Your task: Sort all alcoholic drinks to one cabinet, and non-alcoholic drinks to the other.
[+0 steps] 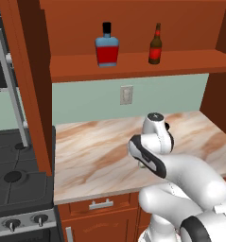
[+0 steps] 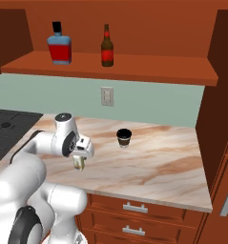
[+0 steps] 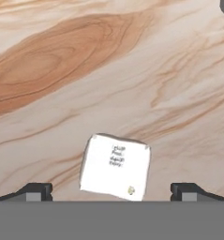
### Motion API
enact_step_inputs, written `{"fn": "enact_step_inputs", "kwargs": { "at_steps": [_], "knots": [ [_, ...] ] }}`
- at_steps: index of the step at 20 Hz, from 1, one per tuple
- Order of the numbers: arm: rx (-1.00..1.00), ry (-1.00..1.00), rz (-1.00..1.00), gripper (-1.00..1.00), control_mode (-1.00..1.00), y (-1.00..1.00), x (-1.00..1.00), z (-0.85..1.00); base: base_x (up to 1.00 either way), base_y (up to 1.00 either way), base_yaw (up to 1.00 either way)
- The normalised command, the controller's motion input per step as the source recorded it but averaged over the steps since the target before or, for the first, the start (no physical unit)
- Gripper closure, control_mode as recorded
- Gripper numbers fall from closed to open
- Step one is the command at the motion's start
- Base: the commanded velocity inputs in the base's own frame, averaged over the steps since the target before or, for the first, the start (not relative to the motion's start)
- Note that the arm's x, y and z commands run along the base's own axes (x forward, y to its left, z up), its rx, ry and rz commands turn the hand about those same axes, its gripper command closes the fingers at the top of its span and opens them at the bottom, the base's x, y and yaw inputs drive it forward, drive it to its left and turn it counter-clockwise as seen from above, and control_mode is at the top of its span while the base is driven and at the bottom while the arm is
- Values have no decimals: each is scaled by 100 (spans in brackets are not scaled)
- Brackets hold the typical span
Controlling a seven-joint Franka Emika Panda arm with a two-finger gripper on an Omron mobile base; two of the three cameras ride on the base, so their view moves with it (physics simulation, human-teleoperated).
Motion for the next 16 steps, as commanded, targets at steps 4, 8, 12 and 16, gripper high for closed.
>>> {"fn": "enact_step_inputs", "kwargs": {
  "at_steps": [4,8,12,16],
  "knots": [
    [0,0,0,-100,-100,0,6,-14,0,0,0],
    [0,0,0,-100,-100,0,11,-11,0,0,0],
    [0,0,0,-100,-100,0,14,-4,0,0,0],
    [0,0,0,-100,-100,0,11,-4,0,0,0]
  ]
}}
